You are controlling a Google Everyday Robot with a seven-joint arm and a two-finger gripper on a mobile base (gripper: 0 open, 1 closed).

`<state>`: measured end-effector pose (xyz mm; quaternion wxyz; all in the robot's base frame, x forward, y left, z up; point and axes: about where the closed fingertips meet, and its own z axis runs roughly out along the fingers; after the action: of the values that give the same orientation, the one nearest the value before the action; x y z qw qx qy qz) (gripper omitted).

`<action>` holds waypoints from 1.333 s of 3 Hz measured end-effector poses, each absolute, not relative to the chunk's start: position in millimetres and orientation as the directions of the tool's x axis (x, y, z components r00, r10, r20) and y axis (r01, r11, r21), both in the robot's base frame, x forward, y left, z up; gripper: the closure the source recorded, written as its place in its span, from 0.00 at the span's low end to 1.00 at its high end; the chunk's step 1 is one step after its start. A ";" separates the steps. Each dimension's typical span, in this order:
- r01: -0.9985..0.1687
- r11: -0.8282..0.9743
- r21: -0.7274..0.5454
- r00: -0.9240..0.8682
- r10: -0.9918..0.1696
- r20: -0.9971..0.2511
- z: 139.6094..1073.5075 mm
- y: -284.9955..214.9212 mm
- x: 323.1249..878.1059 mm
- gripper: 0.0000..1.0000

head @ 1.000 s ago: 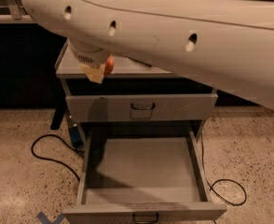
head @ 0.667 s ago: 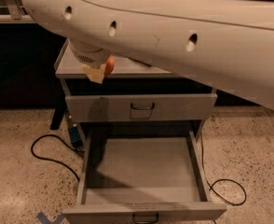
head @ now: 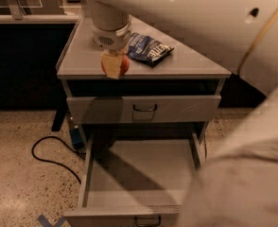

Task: Pick apple from middle drawer and place on counter

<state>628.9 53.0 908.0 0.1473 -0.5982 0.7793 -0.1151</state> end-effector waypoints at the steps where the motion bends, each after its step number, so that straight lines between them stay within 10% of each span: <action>1: -0.952 0.257 -0.167 -0.264 -0.964 0.021 886.5 16.9 640.5 1.00; 4: -0.942 0.265 -0.206 -0.276 -0.961 0.026 917.3 -16.6 689.5 1.00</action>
Offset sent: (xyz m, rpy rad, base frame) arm 0.0104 -0.0298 -0.0194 -0.0513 0.1903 -0.0138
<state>689.5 -16.6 917.3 0.0520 -0.5996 0.7935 -0.0902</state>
